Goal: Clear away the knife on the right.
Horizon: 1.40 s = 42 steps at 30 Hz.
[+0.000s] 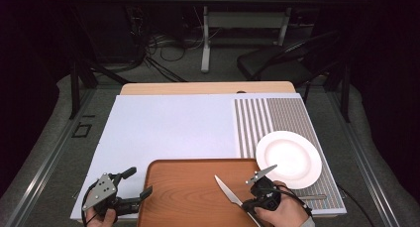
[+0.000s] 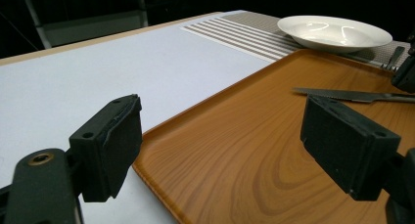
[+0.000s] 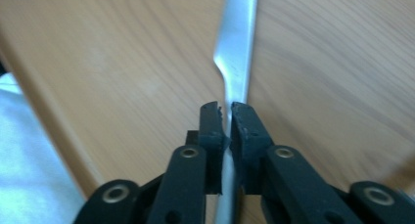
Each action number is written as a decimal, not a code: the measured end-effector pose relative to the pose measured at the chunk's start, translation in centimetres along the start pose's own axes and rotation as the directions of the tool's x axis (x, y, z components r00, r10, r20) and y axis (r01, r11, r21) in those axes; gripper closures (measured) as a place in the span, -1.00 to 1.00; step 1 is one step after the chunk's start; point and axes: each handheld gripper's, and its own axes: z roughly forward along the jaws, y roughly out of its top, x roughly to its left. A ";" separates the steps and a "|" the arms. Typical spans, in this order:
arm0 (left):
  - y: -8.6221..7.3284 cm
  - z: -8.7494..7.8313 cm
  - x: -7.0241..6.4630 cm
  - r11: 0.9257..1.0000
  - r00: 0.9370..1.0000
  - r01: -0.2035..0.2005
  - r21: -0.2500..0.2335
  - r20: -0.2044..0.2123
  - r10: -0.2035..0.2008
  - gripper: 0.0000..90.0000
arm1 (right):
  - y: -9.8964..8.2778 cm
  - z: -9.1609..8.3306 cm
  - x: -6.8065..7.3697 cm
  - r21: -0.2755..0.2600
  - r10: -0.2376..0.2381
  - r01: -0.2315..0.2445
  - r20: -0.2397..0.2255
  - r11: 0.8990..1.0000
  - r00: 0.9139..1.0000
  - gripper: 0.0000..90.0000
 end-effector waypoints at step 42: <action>0.0 -0.1 0.0 1.000 1.000 -0.005 0.004 0.001 0.005 -0.65 | -2.3 -0.2 -2.3 0.015 0.055 -0.055 0.008 0.998 0.998 1.00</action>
